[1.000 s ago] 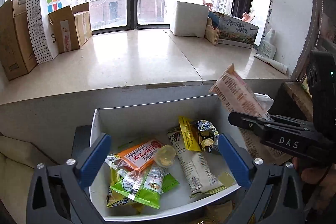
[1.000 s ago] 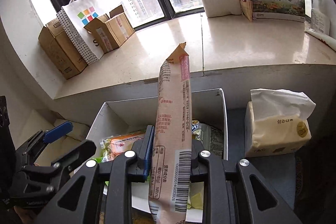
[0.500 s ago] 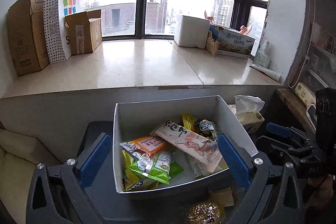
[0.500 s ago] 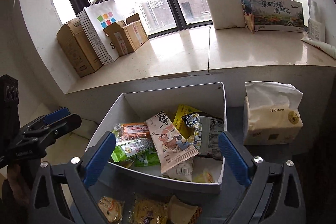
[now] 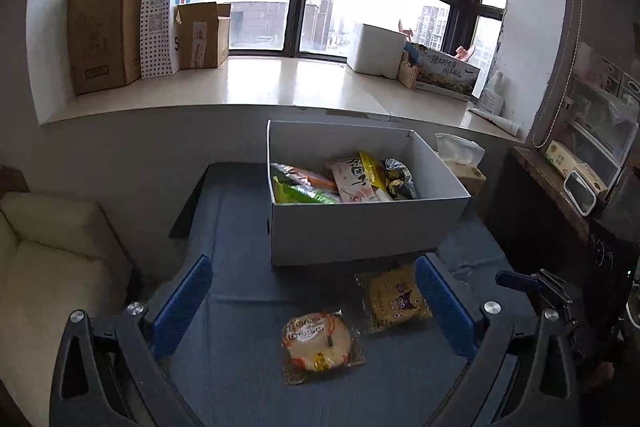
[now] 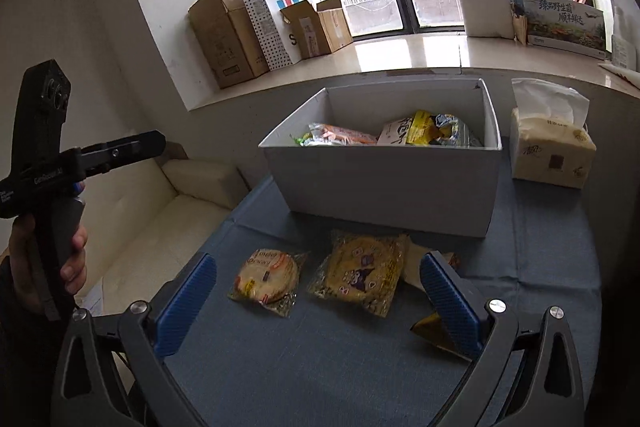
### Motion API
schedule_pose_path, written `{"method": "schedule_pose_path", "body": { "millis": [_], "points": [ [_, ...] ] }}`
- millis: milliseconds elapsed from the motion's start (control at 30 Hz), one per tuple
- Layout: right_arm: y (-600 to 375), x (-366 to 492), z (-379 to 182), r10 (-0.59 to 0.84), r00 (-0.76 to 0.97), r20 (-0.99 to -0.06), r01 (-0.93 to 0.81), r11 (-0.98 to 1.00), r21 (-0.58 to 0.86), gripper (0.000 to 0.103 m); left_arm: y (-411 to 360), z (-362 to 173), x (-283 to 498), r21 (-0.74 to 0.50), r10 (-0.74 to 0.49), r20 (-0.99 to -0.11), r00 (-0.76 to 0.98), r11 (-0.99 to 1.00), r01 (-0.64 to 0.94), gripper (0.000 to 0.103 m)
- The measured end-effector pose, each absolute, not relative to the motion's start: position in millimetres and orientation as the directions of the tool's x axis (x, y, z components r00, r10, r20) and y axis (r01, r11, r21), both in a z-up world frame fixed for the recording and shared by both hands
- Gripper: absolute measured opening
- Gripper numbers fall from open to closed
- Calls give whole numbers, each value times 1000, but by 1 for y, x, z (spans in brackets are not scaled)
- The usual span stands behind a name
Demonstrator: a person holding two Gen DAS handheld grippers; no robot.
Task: Organize snacks
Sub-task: 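Grasp the round bread pack with the right tool and lift it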
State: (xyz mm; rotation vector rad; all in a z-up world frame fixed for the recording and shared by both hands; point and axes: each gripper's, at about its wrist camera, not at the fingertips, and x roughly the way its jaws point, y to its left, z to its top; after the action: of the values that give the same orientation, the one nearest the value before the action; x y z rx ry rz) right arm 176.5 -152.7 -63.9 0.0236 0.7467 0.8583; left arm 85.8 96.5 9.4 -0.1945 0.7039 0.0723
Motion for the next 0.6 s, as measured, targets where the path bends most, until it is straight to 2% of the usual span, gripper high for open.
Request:
{"method": "schedule_pose_path", "body": {
  "millis": [100,200,333,500,600],
  "points": [
    [-127,160,-95,675,357,-646,-698,652,296,103,96,-10,63,-139,12,-668,744,980,-141,103],
    [-88,149,-117,625,318,-712,-765,613,197,103,99,-26,47,-75,89,-688,720,978,-192,103],
    [-40,146,-135,561,322,-763,-829,557,60,103,109,-37,29,-143,37,-699,714,971,-190,103],
    [-2,163,-154,523,288,-802,-824,562,70,103,111,-41,11,-149,31,-702,711,970,-191,103],
    [13,175,-163,461,320,-827,-800,599,25,103,111,-43,8,-140,37,-700,713,972,-188,103]
  ]
}}
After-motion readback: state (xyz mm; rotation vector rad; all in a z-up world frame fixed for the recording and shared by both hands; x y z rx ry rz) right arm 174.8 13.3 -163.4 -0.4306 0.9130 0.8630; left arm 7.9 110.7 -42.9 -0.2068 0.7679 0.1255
